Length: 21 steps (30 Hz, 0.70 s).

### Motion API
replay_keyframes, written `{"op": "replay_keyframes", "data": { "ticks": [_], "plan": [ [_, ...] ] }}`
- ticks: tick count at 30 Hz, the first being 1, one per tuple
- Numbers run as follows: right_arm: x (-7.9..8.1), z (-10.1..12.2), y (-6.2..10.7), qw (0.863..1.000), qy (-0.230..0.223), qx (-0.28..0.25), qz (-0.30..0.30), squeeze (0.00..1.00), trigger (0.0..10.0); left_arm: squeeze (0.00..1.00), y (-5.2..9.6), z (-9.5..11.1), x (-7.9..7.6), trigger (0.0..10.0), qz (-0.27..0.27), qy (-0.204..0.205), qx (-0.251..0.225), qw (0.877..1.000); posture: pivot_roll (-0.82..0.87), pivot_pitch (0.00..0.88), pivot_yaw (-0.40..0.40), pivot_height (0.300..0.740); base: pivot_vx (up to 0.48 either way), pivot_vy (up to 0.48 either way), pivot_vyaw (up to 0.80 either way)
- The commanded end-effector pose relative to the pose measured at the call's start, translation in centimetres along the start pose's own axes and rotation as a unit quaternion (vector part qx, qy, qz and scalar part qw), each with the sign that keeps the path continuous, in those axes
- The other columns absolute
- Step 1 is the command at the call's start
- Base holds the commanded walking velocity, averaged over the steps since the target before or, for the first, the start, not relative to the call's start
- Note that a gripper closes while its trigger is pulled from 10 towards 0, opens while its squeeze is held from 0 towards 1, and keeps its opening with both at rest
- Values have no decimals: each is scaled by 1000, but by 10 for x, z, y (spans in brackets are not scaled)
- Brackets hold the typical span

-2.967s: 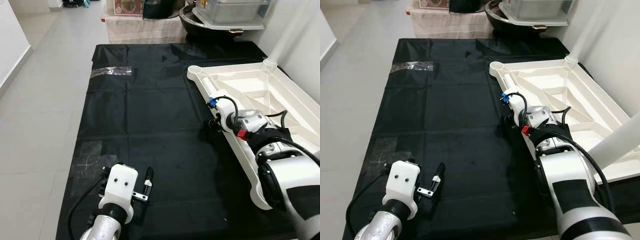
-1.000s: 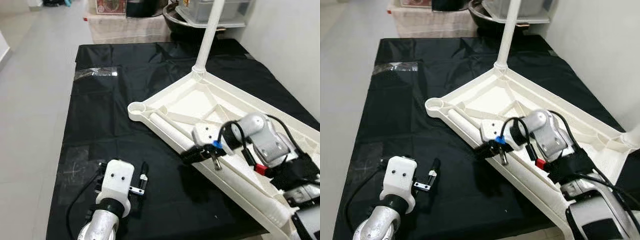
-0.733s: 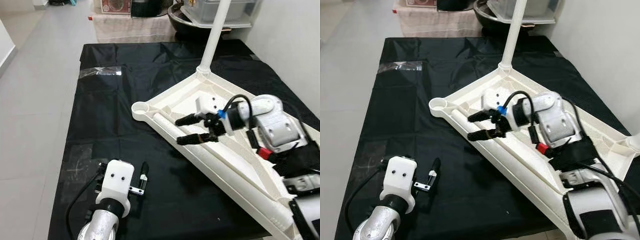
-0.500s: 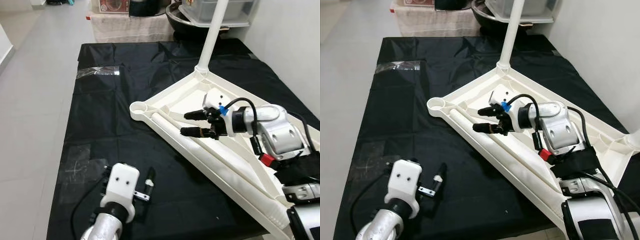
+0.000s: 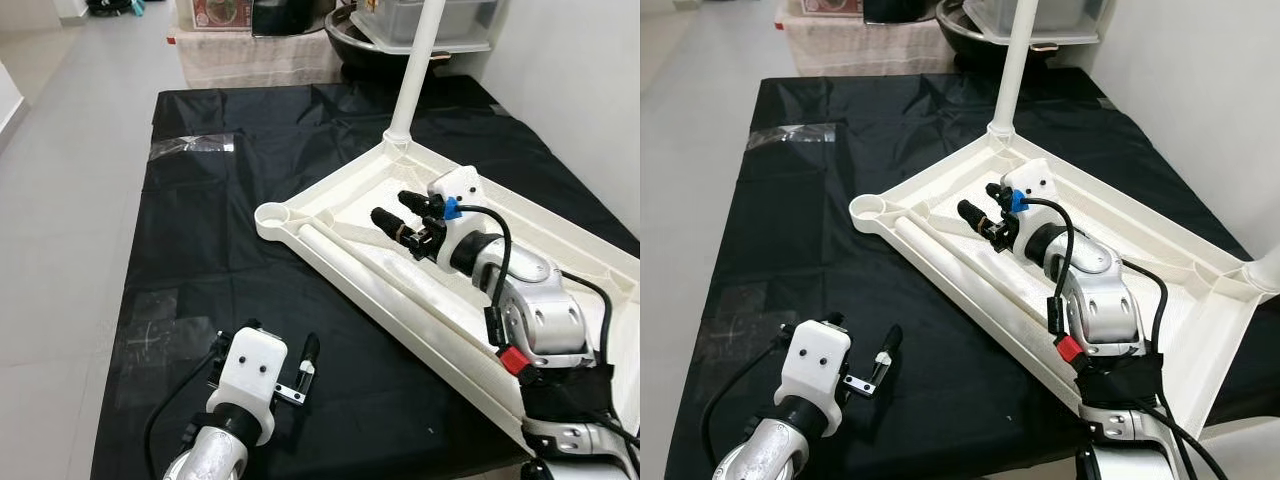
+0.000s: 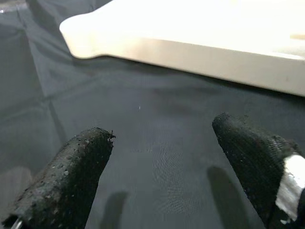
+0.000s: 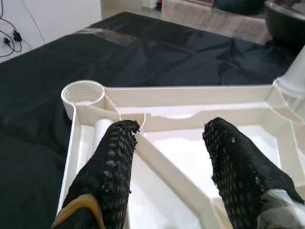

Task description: Building children table

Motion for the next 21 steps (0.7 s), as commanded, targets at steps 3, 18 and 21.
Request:
{"op": "replay_keyframes", "data": {
  "ticks": [3, 18, 21],
  "plan": [
    [-1, 2, 0, 1000, -9, -2, -22, 0, 10000, 0, 3, -2, -1, 10000, -1, -6, 4, 1000, 102, 109, -69, 740, 0, 0, 0],
    [-23, 10, -2, 998, 9, 3, -61, 0, 10000, 0, 3, -5, 0, 10000, 6, -9, 13, 1000, 103, 118, -75, 740, 0, 0, 0],
    [-23, 6, -2, 998, 18, 19, -59, 0, 10000, 0, 3, -5, 0, 10000, 6, -9, 14, 1000, 102, 123, -73, 740, 0, 0, 0]
  ]
}}
Point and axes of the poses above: a point about 5 cm out from each wrist's last joint towards the gripper, its own y axis pointing back from the gripper into the wrist, its own z axis along the axis of the wrist's last joint, x = y × z, the point moved 2 cm from there along -y, pointing out of the wrist towards the gripper, and after that the axes turned 7 degrees about -y, right-handed, at the moved point
